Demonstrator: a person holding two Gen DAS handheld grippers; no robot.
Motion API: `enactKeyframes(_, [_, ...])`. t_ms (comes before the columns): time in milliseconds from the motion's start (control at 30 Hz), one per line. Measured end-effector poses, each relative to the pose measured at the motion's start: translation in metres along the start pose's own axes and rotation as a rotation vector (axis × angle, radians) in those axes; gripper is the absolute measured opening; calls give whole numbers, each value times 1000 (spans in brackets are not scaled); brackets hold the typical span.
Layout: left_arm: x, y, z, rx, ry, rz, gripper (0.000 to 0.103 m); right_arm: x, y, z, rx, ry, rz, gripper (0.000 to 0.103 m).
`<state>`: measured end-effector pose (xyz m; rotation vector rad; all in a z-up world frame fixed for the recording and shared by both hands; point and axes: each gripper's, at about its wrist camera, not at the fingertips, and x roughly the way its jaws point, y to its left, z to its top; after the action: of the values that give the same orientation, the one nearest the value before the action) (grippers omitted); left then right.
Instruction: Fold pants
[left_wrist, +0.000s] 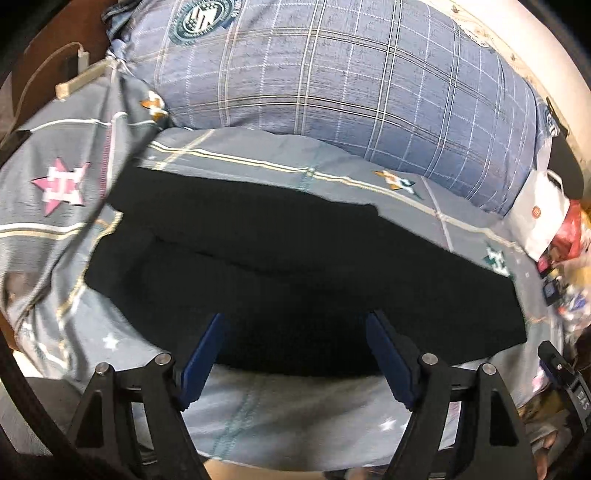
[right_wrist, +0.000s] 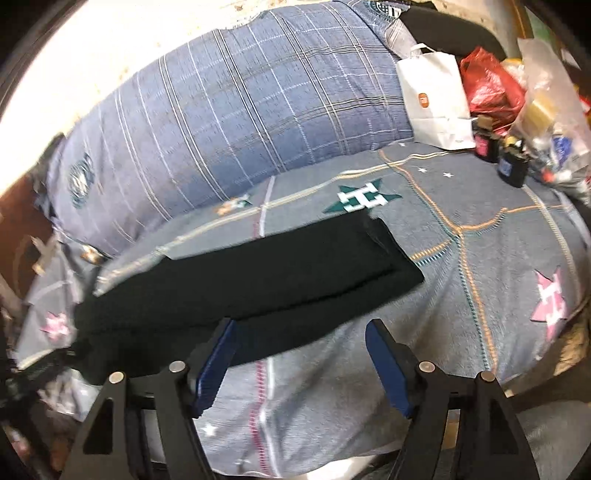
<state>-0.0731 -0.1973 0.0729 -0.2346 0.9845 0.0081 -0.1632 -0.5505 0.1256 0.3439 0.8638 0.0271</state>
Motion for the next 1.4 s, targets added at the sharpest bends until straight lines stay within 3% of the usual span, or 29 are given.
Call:
enactKeyframes(100, [16,-10,19,-14,40,19,81,4,-4,30,15,45,72,75])
enactKeyframes(233, [52,-21,38,-12,80,15,81,23,-11,71,-36,65,85,75])
enactKeyframes(400, [95,-20,20,36,172,-23,81,48,-61,62,96,65,118,73])
enactKeyframes(500, [86,-24,22,55,102,-4,81,60,-84,60,162,102,105,63])
enactKeyframes(633, [87,-19,31,-18,130,-136,81,69,-84,64,141,109,93,59])
enactKeyframes(767, [92,1,33,-116,155,-216,81,87,-79,63,155,173,101,46])
enactKeyframes(867, [90,4,34,-139,165,-237,80,81,-71,63,142,180,102,45])
enactKeyframes(933, [89,4,33,-138,158,-222,74,79,-73,57,164,199,90,45])
enactKeyframes(1067, [88,5,36,-142,137,-151,46,92,-84,48,204,252,75,46])
enactKeyframes(1233, [89,17,37,-208,143,-184,42,101,-77,54,176,245,91,46])
enactKeyframes(1267, [90,17,37,-206,144,-186,42,101,-75,55,170,235,99,42])
enactKeyframes(1333, [91,15,38,-203,141,-187,43,96,-70,57,155,218,123,17])
enactKeyframes(1400, [90,15,38,-199,143,-186,43,87,-67,59,151,177,150,13])
